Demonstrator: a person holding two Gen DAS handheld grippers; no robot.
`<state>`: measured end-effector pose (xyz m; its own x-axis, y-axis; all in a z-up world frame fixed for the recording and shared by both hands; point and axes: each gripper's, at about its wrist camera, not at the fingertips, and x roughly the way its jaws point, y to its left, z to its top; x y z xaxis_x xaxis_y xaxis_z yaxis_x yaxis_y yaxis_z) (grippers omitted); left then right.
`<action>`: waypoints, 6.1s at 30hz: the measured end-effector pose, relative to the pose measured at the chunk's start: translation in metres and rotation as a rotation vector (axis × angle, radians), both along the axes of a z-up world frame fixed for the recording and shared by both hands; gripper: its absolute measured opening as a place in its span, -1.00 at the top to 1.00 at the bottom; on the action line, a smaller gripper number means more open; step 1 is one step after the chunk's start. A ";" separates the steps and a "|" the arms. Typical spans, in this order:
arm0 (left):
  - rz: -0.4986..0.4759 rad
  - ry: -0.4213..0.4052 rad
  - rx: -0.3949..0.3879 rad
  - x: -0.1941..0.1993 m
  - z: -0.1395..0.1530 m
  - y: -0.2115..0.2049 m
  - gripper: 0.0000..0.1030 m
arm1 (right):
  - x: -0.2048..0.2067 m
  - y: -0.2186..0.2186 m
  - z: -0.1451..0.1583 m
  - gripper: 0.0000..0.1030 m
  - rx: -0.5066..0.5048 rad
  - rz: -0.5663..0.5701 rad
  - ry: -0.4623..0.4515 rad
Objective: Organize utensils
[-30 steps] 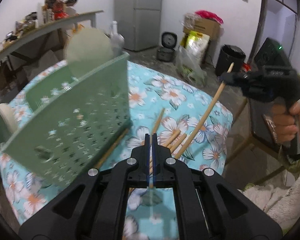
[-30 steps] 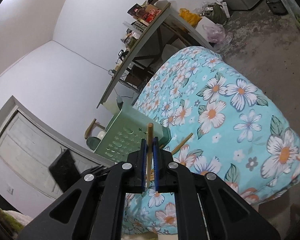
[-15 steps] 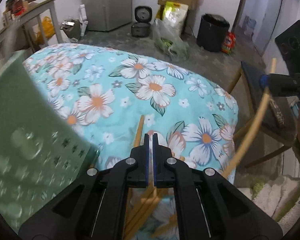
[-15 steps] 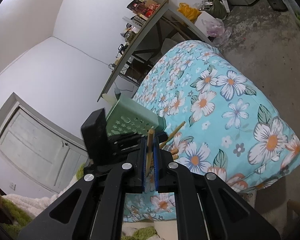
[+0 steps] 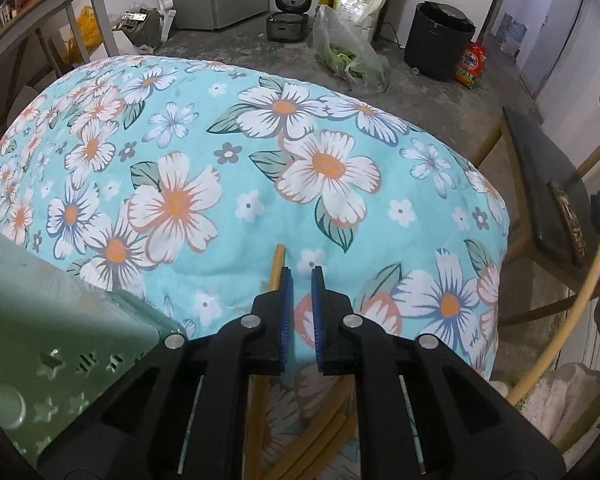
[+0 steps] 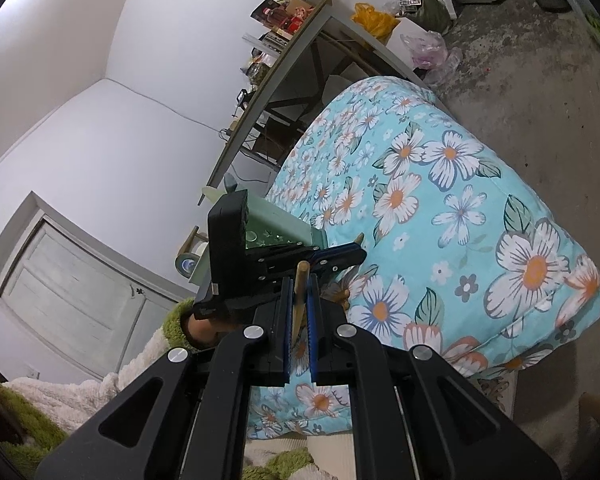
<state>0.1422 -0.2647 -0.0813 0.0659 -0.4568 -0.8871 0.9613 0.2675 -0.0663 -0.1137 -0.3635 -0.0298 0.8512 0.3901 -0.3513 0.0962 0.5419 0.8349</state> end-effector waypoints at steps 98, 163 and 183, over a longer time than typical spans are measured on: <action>0.384 0.066 -0.767 0.015 0.198 0.217 1.00 | 0.028 0.038 0.101 0.87 -0.184 0.065 -0.194; 0.455 -0.149 -0.722 -0.007 0.243 0.245 0.91 | 0.007 0.005 0.136 0.87 -0.483 -0.203 -0.169; 0.638 -0.299 -0.880 0.055 0.259 0.229 0.91 | 0.013 0.016 0.142 0.87 -0.501 -0.167 -0.183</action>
<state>0.1970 -0.0359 0.1772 0.6673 -0.7221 -0.1823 0.6742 0.6897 -0.2641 -0.1003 -0.3479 0.1125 0.9515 0.0684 -0.2999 0.0923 0.8666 0.4904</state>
